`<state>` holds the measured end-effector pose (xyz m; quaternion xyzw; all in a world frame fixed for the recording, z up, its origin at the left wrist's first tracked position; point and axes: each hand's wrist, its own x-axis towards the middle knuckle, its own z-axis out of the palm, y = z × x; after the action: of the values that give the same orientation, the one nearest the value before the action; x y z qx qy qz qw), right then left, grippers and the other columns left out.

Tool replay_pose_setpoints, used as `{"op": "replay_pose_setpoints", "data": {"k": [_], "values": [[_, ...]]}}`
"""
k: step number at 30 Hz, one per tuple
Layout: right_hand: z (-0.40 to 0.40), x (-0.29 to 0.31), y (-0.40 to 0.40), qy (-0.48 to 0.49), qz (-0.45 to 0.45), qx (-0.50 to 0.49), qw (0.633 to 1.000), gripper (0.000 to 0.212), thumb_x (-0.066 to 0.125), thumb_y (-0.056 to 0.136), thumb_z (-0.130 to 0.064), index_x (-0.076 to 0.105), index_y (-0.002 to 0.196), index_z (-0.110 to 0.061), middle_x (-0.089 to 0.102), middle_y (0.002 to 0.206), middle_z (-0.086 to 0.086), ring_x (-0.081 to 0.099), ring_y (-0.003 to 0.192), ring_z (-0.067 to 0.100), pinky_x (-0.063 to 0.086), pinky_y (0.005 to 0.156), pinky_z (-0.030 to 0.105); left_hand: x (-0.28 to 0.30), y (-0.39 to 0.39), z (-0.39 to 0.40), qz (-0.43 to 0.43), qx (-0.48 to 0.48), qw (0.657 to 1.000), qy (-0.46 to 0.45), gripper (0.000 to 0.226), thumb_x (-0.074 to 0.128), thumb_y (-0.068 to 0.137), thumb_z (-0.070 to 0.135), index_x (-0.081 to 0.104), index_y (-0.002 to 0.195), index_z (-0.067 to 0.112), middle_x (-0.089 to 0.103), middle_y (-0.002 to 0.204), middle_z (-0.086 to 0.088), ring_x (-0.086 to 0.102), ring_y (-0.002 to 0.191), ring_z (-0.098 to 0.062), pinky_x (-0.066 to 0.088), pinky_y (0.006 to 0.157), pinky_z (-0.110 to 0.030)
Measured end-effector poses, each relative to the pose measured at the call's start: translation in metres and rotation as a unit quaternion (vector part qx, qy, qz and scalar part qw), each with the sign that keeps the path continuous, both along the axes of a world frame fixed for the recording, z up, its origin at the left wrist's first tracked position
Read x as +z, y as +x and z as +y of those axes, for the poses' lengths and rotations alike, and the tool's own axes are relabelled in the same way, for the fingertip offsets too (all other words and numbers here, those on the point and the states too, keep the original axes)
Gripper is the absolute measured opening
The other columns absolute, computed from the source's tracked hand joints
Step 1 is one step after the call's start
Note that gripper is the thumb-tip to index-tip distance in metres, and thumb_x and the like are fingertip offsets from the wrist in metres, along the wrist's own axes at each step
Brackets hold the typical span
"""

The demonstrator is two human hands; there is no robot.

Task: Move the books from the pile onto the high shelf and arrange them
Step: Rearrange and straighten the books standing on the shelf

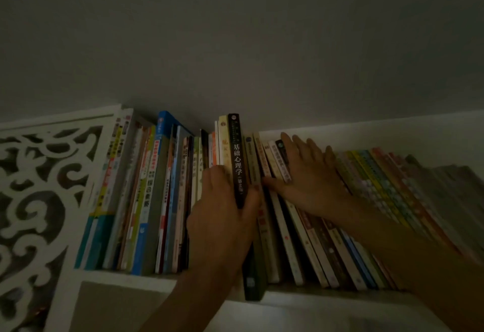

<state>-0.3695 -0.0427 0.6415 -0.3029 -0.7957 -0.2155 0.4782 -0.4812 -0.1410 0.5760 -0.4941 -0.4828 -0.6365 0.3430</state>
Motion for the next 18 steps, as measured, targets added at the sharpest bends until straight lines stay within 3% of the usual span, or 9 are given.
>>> {"op": "replay_pose_setpoints", "data": {"k": [2, 4, 6, 8, 10, 12, 13, 15, 18], "values": [[-0.002, 0.001, -0.005, 0.002, 0.013, 0.003, 1.0, 0.089, 0.038, 0.087, -0.064, -0.013, 0.148, -0.025, -0.002, 0.158, 0.004, -0.005, 0.145, 0.026, -0.011, 0.114, 0.049, 0.0, 0.008, -0.009, -0.012, 0.025, 0.999, 0.022, 0.032, 0.042, 0.082, 0.052, 0.042, 0.101, 0.026, 0.044, 0.088, 0.015, 0.047, 0.067, 0.004, 0.039, 0.053, -0.009], [-0.003, -0.001, -0.01, 0.006, 0.027, 0.005, 1.0, 0.088, 0.038, 0.088, -0.062, -0.013, 0.148, -0.023, 0.004, 0.158, 0.006, -0.001, 0.145, 0.028, -0.01, 0.115, 0.051, 0.0, 0.013, -0.011, -0.049, 0.019, 0.999, 0.012, 0.041, 0.045, 0.083, 0.051, 0.04, 0.115, 0.026, 0.041, 0.1, 0.012, 0.043, 0.073, 0.003, 0.03, 0.055, -0.008], [-0.003, -0.002, -0.013, 0.012, 0.048, 0.005, 0.999, 0.09, 0.04, 0.086, -0.062, -0.01, 0.149, -0.022, 0.01, 0.157, 0.006, 0.001, 0.144, 0.03, -0.009, 0.115, 0.053, -0.001, 0.019, -0.01, -0.109, -0.053, 0.992, -0.022, 0.056, 0.054, 0.085, 0.043, 0.028, 0.132, 0.029, 0.041, 0.113, 0.009, 0.045, 0.081, 0.001, 0.041, 0.068, -0.016], [-0.003, -0.003, -0.015, 0.012, 0.059, -0.015, 0.998, 0.091, 0.04, 0.083, -0.066, -0.008, 0.149, -0.025, 0.008, 0.157, 0.006, -0.003, 0.144, 0.032, -0.006, 0.113, 0.059, -0.002, 0.023, -0.01, -0.146, -0.12, 0.981, -0.033, 0.063, 0.058, 0.087, 0.032, 0.023, 0.139, 0.032, 0.05, 0.108, 0.013, 0.048, 0.078, 0.006, 0.049, 0.077, -0.027], [-0.001, -0.005, -0.013, 0.005, 0.061, -0.03, 0.998, 0.093, 0.034, 0.077, -0.073, -0.008, 0.148, -0.029, 0.006, 0.157, 0.006, -0.007, 0.143, 0.035, -0.002, 0.111, 0.063, -0.003, 0.025, -0.011, -0.145, -0.112, 0.983, -0.033, 0.057, 0.054, 0.091, 0.03, 0.024, 0.14, 0.033, 0.053, 0.095, 0.022, 0.043, 0.069, 0.015, 0.049, 0.072, -0.02], [0.002, -0.005, -0.007, 0.019, 0.069, -0.034, 0.997, 0.095, 0.026, 0.069, -0.075, -0.003, 0.148, -0.032, 0.018, 0.154, 0.007, 0.002, 0.143, 0.036, 0.0, 0.11, 0.064, -0.004, 0.028, -0.015, -0.145, -0.111, 0.983, -0.028, 0.043, 0.05, 0.093, 0.03, 0.031, 0.132, 0.034, 0.045, 0.083, 0.03, 0.048, 0.059, 0.018, 0.04, 0.057, -0.005], [0.003, -0.005, -0.004, 0.035, 0.072, -0.04, 0.996, 0.094, 0.026, 0.068, -0.074, 0.002, 0.148, -0.032, 0.029, 0.15, 0.009, 0.011, 0.141, 0.036, -0.001, 0.11, 0.065, -0.004, 0.031, -0.017, -0.144, -0.115, 0.983, -0.027, 0.037, 0.049, 0.094, 0.03, 0.033, 0.127, 0.035, 0.043, 0.081, 0.03, 0.05, 0.061, 0.022, 0.039, 0.051, -0.003], [0.005, -0.004, 0.002, 0.06, 0.068, -0.052, 0.995, 0.092, 0.028, 0.068, -0.073, 0.011, 0.147, -0.031, 0.045, 0.138, 0.008, 0.028, 0.134, 0.033, -0.003, 0.107, 0.065, -0.006, 0.035, -0.023, -0.141, -0.112, 0.983, -0.023, 0.031, 0.05, 0.093, 0.03, 0.036, 0.12, 0.036, 0.046, 0.081, 0.028, 0.049, 0.065, 0.026, 0.045, 0.054, -0.005], [0.003, -0.001, 0.007, 0.054, 0.061, -0.056, 0.995, 0.088, 0.038, 0.074, -0.073, 0.015, 0.146, -0.029, 0.047, 0.134, 0.008, 0.036, 0.127, 0.032, -0.002, 0.108, 0.065, -0.01, 0.04, -0.038, -0.12, -0.095, 0.988, -0.004, 0.032, 0.052, 0.093, 0.028, 0.04, 0.122, 0.034, 0.052, 0.085, 0.024, 0.049, 0.069, 0.027, 0.043, 0.052, -0.005]]}}
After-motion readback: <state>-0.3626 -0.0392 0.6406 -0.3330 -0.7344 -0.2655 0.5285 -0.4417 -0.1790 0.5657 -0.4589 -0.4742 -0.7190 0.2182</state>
